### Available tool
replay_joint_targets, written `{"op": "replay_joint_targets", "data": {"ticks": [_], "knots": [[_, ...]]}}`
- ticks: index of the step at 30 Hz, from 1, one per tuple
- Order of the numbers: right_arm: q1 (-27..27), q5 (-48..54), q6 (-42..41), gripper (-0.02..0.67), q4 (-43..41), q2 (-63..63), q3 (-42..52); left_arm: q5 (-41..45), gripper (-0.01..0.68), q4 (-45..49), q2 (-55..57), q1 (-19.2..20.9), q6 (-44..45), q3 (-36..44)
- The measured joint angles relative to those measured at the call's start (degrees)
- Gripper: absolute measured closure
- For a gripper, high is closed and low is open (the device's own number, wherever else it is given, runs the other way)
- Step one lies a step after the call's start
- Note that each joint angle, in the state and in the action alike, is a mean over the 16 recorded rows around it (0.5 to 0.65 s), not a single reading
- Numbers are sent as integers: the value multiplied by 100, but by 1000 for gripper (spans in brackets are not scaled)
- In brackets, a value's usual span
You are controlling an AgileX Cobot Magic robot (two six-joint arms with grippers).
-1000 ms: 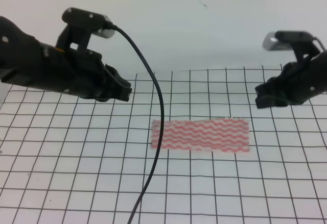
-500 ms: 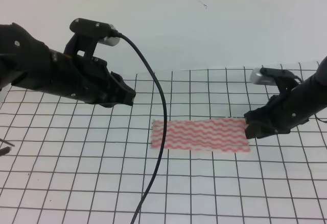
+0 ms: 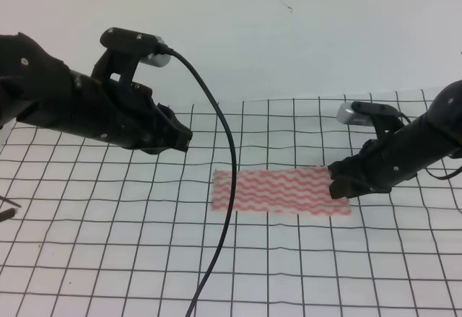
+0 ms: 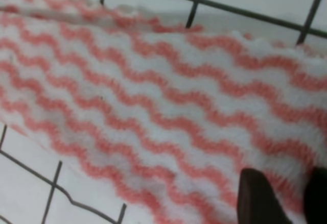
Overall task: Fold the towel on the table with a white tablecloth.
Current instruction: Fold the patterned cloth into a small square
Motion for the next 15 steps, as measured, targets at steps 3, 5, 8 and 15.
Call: {"op": "replay_joint_targets", "data": {"ticks": [3, 5, 8, 15], "knots": [[57, -62, -67, 424, 60, 27, -2, 32, 621, 0, 0, 0, 4, 0], [87, -106, -103, 424, 97, 35, -4, 52, 621, 0, 0, 0, 6, 0], [112, -164, -151, 428, 142, 39, -4, 77, 621, 0, 0, 0, 8, 0], [123, -247, -299, 494, 264, 45, -4, 98, 621, 0, 0, 0, 11, 0]]}}
